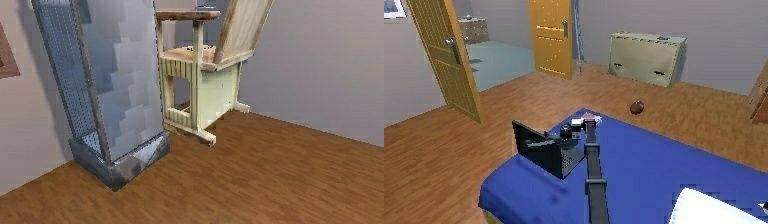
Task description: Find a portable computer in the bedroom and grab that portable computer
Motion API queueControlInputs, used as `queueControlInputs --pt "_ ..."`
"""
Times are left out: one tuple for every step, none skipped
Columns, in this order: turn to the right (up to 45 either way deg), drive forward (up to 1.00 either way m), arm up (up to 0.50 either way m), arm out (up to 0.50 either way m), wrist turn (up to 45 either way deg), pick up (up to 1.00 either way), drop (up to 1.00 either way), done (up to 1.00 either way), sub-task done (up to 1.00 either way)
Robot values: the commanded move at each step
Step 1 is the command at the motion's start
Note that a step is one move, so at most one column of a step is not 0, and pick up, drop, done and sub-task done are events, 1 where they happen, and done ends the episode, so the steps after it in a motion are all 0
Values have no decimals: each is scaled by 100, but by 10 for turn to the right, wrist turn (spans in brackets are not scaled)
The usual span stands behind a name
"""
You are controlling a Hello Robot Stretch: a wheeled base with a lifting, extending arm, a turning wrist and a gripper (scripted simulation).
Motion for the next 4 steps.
queueControlInputs --pt "0 0 0 0 300 0 0 0 0" --pt "0 0 -30 0 0 0 0 0 0" --pt "0 0 0 0 0 100 0 0 0" --pt "0 0 10 0 0 0 0 0 0"
